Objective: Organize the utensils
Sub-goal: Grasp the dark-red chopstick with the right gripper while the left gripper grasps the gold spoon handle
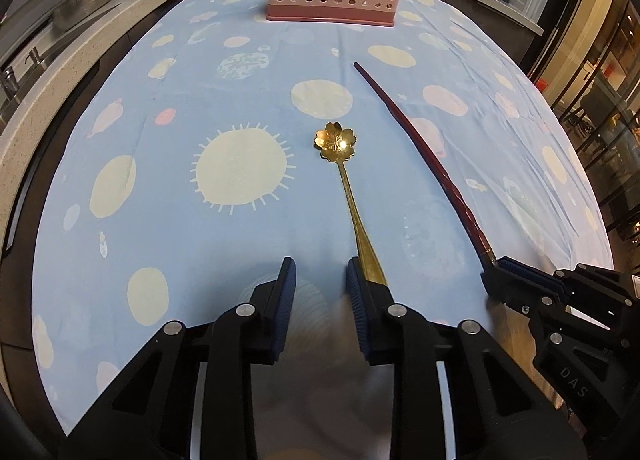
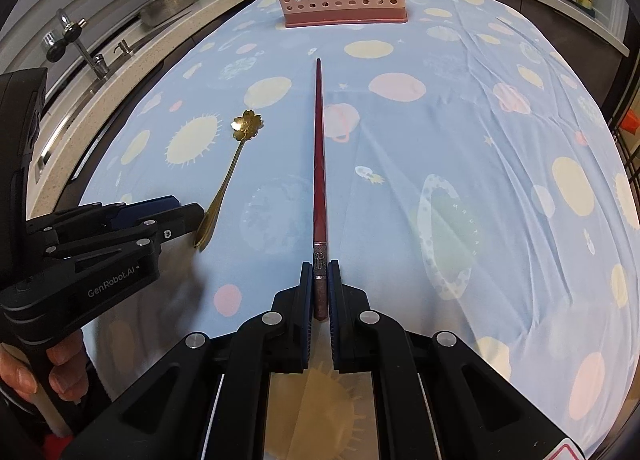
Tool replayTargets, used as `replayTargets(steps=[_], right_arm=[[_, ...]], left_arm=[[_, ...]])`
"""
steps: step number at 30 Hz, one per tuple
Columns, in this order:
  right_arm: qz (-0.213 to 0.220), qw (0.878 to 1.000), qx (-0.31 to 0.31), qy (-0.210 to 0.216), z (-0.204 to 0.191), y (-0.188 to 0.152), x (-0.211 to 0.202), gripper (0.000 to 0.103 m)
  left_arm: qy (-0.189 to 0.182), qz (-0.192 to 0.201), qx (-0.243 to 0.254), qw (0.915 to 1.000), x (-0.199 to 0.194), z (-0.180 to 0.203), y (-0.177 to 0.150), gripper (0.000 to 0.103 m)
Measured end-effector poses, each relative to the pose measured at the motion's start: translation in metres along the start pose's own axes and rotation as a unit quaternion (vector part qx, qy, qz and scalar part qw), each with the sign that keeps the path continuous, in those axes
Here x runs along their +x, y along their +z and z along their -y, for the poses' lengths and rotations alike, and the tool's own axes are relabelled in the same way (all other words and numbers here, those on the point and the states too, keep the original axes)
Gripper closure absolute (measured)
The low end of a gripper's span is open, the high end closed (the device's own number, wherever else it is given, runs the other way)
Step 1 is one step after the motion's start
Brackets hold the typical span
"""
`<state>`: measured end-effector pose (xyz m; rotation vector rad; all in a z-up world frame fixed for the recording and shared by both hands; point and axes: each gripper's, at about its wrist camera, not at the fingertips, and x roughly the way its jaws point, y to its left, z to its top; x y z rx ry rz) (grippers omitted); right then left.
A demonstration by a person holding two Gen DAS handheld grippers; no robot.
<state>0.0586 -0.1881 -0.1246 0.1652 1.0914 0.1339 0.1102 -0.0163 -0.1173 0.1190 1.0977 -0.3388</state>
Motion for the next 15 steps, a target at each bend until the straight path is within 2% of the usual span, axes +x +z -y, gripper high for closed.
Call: replayTargets(steps=[1,6,10,15], right_arm=[[0.0,1.0,0.0,0.0,0.0,0.0,0.0,0.096],[0.005,1.0,0.005,-0.001,0.002,0.0,-0.003,0.096],[0.004,1.0,0.009,0.001,0.005,0.0,-0.002,0.096],[0.005,1.0,0.011,0.0,0.005,-0.001,-0.003,0.096]], left_arm=[[0.001,0.0,-0.001,1.0,0.0,-0.001,0.0,0.083],[-0.025,-0.002,-0.007,0.9997,-0.006,-0.001,0.0,0.082],[-0.022,0.0,0.008,0.9997,-0.005,0.009,-0.001,0.065],[-0.016,-0.002,0.017,0.9997,0.0,0.013,-0.004,0.066]])
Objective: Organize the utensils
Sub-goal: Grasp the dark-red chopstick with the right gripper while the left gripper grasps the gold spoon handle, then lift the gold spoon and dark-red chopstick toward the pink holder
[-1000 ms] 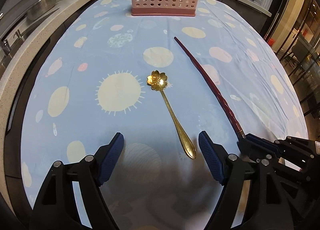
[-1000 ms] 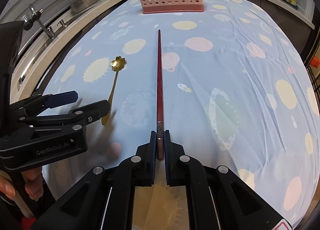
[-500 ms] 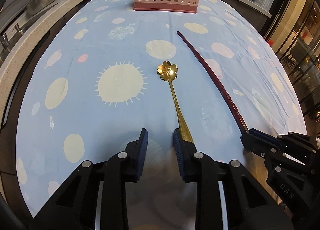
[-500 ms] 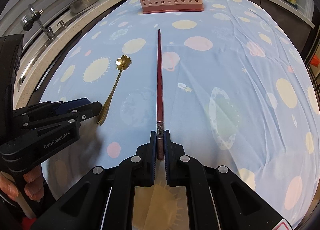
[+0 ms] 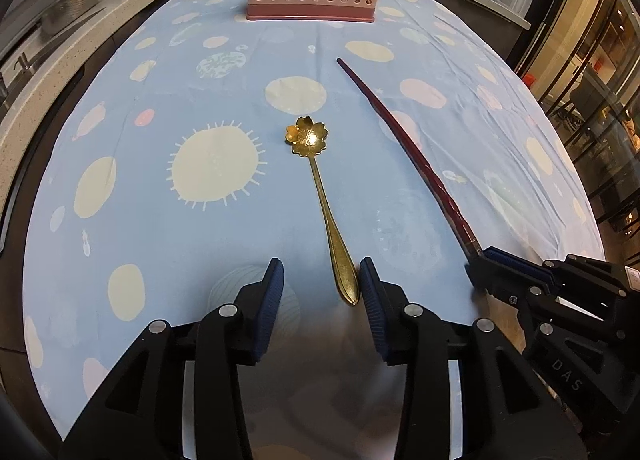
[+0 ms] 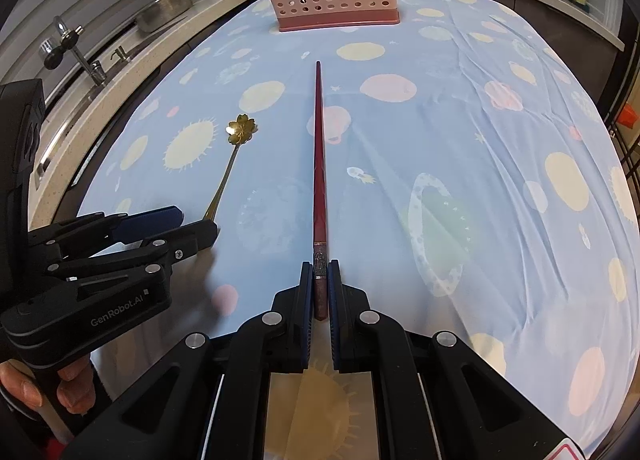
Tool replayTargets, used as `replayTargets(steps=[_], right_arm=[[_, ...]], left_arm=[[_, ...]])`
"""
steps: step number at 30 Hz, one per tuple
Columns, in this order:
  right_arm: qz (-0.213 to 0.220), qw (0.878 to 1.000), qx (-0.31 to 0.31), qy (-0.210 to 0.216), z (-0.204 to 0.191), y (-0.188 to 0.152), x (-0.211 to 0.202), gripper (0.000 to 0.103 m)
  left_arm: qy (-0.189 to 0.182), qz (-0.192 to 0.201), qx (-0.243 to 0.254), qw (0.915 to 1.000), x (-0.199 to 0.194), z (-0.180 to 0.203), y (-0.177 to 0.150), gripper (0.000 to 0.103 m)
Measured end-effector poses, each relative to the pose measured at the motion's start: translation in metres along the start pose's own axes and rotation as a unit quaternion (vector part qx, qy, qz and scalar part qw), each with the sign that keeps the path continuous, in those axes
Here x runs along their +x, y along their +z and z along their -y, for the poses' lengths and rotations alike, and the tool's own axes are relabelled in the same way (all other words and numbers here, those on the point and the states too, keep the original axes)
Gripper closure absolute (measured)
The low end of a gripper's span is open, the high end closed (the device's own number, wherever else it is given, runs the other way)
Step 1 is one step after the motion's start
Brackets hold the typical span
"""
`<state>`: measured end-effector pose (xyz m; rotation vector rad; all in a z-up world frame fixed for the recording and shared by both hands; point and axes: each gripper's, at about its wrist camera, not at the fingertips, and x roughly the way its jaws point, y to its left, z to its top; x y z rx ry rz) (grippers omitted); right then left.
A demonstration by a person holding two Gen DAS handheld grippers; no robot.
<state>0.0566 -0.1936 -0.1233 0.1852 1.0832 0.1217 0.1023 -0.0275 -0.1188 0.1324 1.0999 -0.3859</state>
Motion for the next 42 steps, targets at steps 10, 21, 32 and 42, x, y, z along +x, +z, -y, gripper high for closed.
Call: replayTargets(steps=[10,21,32,42], right_arm=[[0.006,1.0,0.001,0.0,0.001,0.0,-0.003,0.096],[0.045,0.999,0.003,0.008,0.0,0.015,-0.035,0.096],[0.101,0.994,0.012,0.027,0.003,0.049,-0.073,0.096],[0.162,0.986,0.006,0.03,0.0,0.085,-0.104,0.096]], left_arm=[[-0.007,0.003,-0.009,0.9999,-0.006,-0.008,-0.002,0.093],[-0.017,0.051,-0.031,0.9981,-0.051,-0.021,0.022,0.093],[-0.012,0.084,-0.038,0.9957,-0.069,-0.029,0.056,0.102],[-0.018,0.105,-0.031,0.9938,-0.088,-0.024,0.082,0.102]])
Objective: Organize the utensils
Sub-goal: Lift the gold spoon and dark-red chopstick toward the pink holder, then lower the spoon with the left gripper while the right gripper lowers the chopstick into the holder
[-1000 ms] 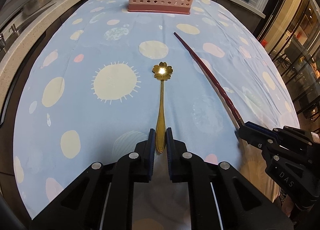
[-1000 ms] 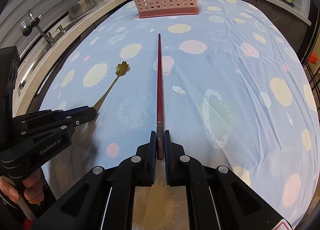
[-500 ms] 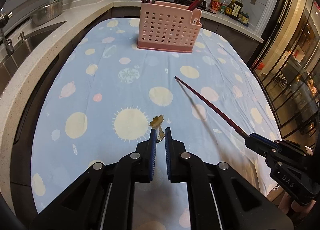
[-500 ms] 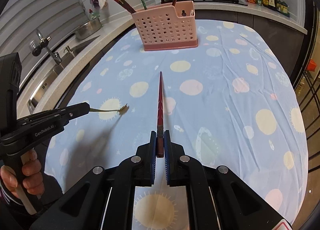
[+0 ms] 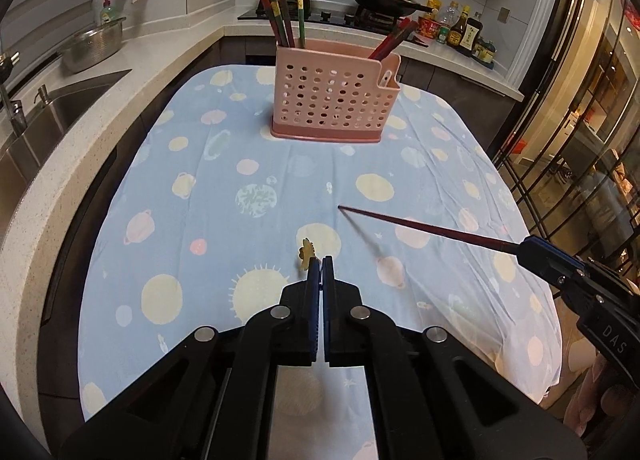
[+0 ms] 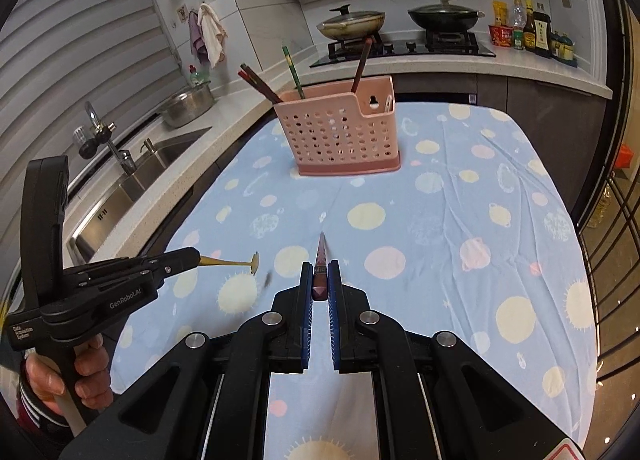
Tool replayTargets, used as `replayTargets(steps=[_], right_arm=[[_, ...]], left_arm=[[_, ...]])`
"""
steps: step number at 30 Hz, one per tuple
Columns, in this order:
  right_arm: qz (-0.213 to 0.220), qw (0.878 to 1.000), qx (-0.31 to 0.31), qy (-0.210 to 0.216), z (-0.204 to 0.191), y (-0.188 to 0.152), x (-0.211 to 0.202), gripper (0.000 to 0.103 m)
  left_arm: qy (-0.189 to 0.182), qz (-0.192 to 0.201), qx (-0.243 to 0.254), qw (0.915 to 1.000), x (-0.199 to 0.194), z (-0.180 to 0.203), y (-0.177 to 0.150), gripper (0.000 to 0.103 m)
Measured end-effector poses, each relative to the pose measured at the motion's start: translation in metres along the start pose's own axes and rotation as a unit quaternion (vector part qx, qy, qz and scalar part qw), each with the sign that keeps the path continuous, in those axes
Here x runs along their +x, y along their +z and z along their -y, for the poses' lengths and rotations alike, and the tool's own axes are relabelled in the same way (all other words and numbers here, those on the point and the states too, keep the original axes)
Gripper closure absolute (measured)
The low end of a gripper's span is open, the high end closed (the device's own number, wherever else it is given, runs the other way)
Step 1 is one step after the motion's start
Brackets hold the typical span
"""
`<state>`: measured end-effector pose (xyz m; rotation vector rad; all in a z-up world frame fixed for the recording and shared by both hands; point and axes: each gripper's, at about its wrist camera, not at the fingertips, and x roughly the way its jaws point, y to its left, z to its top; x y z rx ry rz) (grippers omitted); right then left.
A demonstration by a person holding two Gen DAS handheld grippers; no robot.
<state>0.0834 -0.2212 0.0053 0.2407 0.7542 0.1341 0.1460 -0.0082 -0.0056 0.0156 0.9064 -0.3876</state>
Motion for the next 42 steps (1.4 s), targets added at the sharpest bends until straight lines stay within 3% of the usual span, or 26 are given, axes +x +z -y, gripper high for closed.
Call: replayTargets(steps=[16,28,42], right_arm=[[0.121,0.993,-0.014,0.005,0.002,0.108,-0.019,0.096],[0.224,0.975,-0.002,0.011,-0.001,0.196,-0.017,0.096],[0.252,0.968,-0.002,0.009,-0.007,0.26,0.019,0.096]], left_arm=[[-0.022,0.094,0.018,0.9951,-0.031,0.012,0.101,0.102],[-0.017,0.143,0.019,0.9894,-0.031,0.012,0.18,0.102],[-0.002,0.147,0.02,0.989,-0.006,0.008,0.226,0.102]])
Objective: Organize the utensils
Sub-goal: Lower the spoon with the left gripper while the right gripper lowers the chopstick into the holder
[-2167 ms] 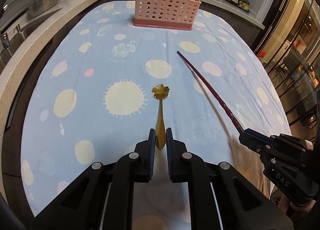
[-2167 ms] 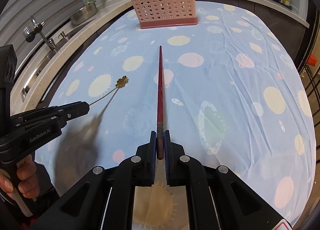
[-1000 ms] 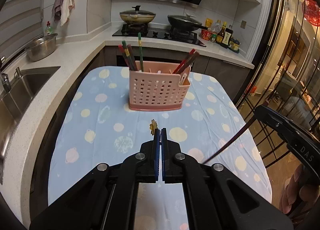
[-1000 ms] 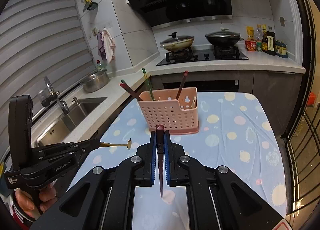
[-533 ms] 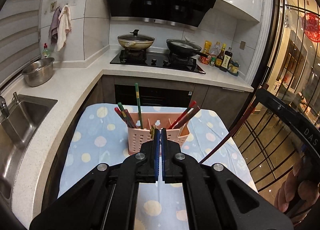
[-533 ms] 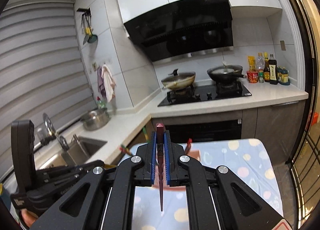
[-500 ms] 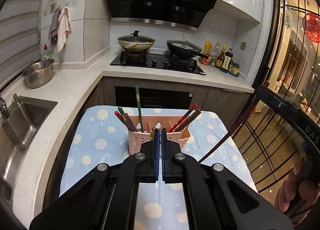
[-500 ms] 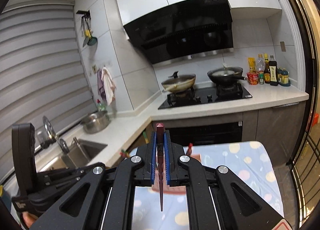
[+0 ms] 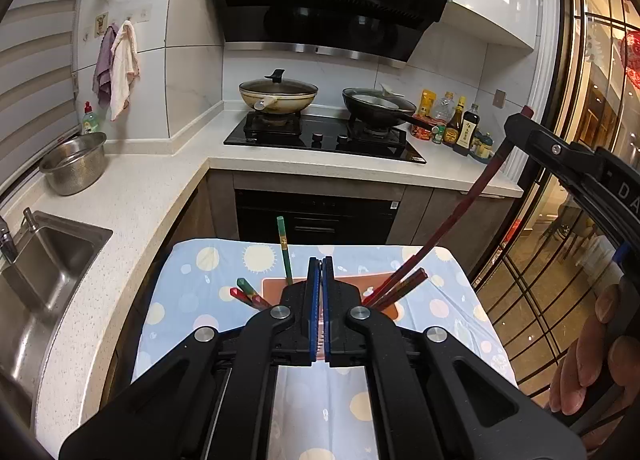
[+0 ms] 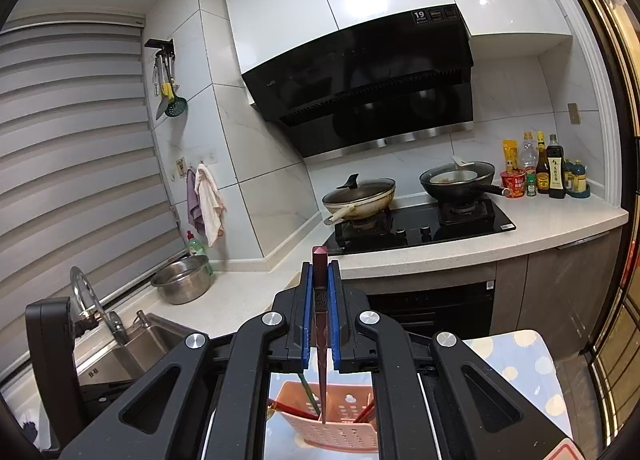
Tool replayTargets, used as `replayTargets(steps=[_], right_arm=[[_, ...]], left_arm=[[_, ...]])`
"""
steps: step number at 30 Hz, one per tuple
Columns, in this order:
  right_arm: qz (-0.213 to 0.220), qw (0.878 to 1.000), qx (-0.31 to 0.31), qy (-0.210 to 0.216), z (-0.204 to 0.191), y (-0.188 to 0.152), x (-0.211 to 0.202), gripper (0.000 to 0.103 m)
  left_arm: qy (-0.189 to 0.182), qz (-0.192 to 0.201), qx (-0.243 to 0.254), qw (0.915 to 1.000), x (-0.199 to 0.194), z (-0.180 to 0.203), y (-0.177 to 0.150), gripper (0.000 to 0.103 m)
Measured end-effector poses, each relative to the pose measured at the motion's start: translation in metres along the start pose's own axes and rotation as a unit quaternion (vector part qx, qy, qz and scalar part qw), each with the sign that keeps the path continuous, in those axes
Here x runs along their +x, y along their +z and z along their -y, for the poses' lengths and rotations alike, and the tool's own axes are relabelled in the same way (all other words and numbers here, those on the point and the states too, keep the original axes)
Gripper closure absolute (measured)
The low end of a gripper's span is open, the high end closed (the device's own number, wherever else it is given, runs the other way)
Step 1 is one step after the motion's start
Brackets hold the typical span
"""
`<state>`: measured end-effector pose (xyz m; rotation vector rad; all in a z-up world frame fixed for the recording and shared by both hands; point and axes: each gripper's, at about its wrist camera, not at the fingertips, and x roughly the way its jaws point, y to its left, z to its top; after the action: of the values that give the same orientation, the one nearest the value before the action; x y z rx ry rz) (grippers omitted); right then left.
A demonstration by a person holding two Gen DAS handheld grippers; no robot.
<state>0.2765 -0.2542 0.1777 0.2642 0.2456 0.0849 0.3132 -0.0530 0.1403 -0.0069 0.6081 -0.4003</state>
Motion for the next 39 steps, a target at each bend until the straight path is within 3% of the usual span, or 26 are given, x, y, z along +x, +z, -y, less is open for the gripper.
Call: replayTargets(steps=[15,31,39], right_arm=[[-0.011,1.0,0.007,-0.012,0.01,-0.004,0.036,0.096],[-0.059,0.998,0.006,-0.024,0.019,-0.032,0.064,0.096],[-0.079,0.997,0.005,-0.027,0.022,-0.046,0.074,0.096]], left_arm=[[0.0,-0.018,-0.013,0.9998,0.026,-0.008,0.003,0.102],[-0.007,-0.047,-0.036,0.9982,0.059,-0.015,-0.003,0.102],[-0.006,-0.042,-0.036,0.9984,0.067,-0.017,0.002,0.102]])
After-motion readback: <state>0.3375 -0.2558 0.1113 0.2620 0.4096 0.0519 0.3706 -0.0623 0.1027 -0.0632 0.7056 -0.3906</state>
